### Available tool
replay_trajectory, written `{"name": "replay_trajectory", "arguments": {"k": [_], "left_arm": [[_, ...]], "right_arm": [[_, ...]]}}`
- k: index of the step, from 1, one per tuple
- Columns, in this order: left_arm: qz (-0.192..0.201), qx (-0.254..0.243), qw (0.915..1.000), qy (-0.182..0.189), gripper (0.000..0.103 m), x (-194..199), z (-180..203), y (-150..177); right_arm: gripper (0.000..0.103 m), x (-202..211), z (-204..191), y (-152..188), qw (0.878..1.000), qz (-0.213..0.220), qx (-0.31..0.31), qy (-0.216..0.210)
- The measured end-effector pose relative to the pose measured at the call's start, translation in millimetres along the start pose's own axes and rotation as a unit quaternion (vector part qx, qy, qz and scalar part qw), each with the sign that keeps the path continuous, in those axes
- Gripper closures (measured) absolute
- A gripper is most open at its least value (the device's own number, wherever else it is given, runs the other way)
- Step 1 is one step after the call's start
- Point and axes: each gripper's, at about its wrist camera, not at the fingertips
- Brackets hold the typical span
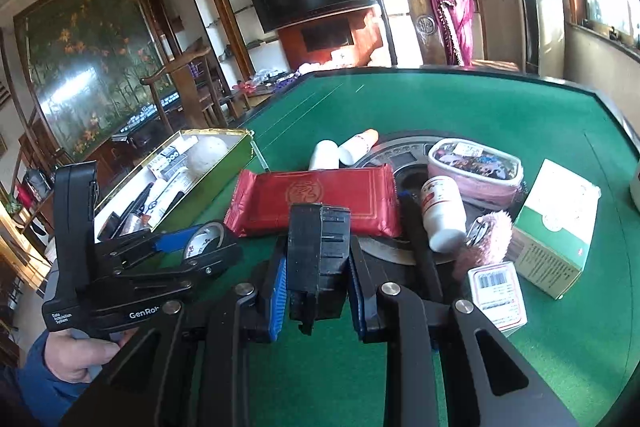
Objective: Organize objects
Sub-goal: 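Lift and carry the grey tape roll and black case over the tray with both tools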
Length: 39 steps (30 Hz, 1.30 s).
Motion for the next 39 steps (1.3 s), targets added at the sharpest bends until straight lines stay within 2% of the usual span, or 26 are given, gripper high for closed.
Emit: {"name": "replay_trajectory", "arguments": {"k": [14, 39], "left_arm": [[0.042, 0.01, 0.999, 0.01, 0.045, 20.8, -5.6, -0.7], [0.053, 0.015, 0.9981, 0.028, 0.045, 34.4, -4.0, 2.0]], "right_arm": [[0.078, -5.4, -9.1, 1.7, 1.0, -0.003, -0.008, -0.008], [0.078, -1.6, -18.4, 3.1, 0.999, 0.012, -0.039, -0.016]]}}
Point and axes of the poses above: each gripper's, at about its wrist camera, not at the fingertips, and x roughly against the way its jaws point, z to its right, y to its underside, and after that the axes turned 1 degree about z, right-handed
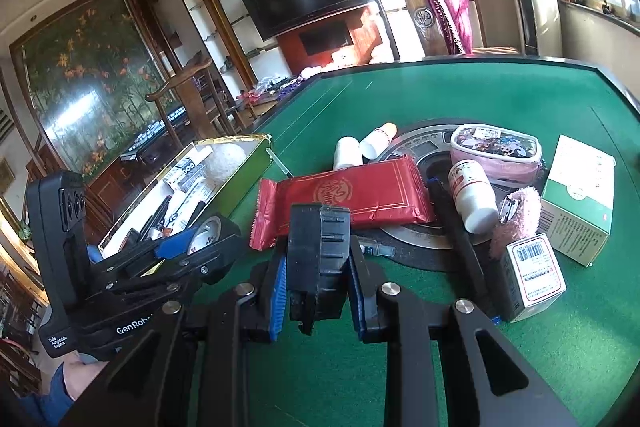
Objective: Organize objects
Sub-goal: 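Lift and carry the grey tape roll and black case over the tray with both tools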
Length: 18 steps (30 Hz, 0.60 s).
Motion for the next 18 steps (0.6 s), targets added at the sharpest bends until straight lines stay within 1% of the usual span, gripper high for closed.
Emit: {"name": "replay_trajectory", "arguments": {"k": [9, 18], "left_arm": [[0.021, 0.012, 0.9997, 0.002, 0.045, 32.5, -12.2, 0.0], [0.041, 0.039, 0.9984, -0.01, 0.045, 63.8, -42.5, 1.6]], "right_arm": [[0.078, 3.7, -6.5, 1.7, 1.0, 0.009, -0.012, -0.008], [0.078, -0.6, -37.6, 5.3, 0.999, 0.008, 0.0, -0.036]]}}
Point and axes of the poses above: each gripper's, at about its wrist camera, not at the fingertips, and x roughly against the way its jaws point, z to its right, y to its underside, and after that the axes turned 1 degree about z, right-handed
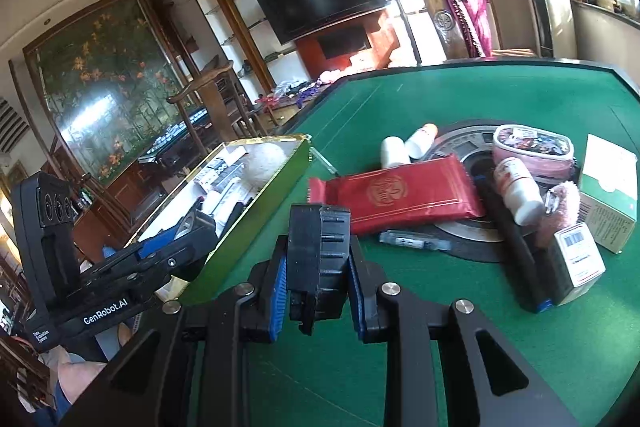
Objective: Organize objects
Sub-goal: 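Lift and carry the grey tape roll and black case over the tray with both tools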
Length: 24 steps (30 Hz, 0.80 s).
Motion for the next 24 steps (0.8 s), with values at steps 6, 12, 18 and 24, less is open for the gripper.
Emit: {"name": "replay_trajectory", "arguments": {"k": [6, 12, 18, 24], "left_arm": [[0.017, 0.024, 0.9993, -0.022, 0.045, 19.1, -34.0, -7.3], [0.022, 0.048, 0.9969, -0.059, 0.045, 35.5, -83.1, -18.7], [-0.01, 0.049, 0.9959, -0.075, 0.045, 26.5, -126.4, -32.7], [-0.053, 0.049, 0.9947, -0.074, 0.045, -4.0, -155.0, -41.9]], "right_arm": [[0.078, -13.4, -24.7, -3.7, 1.0, -0.009, 0.012, -0.017], [0.078, -36.7, -58.1, -18.1, 0.998, -0.028, 0.035, -0.034], [0.078, -71.7, -102.7, -50.3, 0.995, -0.045, 0.074, -0.04], [0.078, -129.9, -134.5, -84.3, 0.992, -0.074, 0.091, -0.034]]}}
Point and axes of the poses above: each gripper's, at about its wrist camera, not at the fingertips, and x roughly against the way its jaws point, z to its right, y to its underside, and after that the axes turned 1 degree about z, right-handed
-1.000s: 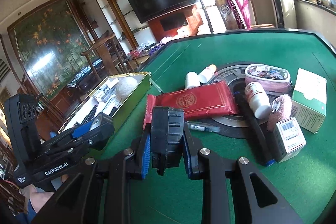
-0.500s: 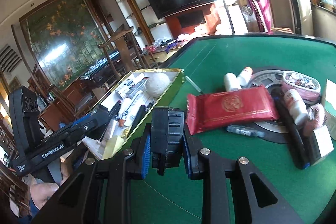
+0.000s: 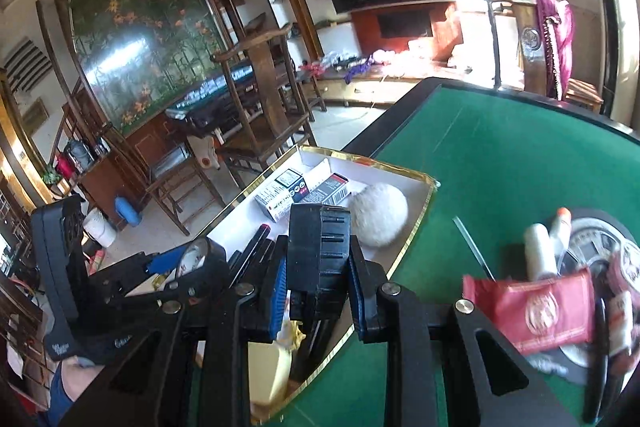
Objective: Organize objects
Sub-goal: 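Lift and carry the grey tape roll and black case over the tray with both tools, then lower the tape roll and black case into the tray and open both tools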
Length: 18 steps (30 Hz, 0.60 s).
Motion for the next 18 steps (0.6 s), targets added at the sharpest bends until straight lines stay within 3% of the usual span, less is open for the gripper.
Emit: {"name": "replay_trajectory", "arguments": {"k": [5, 9, 18], "left_arm": [[-0.03, 0.016, 0.9994, -0.003, 0.045, -26.6, -16.2, -9.4], [-0.037, 0.03, 0.9988, -0.01, 0.045, -37.7, -22.3, -15.6], [-0.054, 0.032, 0.9979, -0.017, 0.045, -56.0, -26.8, -19.4]], "right_arm": [[0.078, -52.9, -0.3, -21.2, 0.999, -0.028, -0.009, 0.024], [0.078, -89.6, 3.2, -27.5, 0.998, -0.047, -0.038, 0.02], [0.078, -129.5, 20.6, -29.4, 0.994, -0.065, -0.089, 0.008]]}}
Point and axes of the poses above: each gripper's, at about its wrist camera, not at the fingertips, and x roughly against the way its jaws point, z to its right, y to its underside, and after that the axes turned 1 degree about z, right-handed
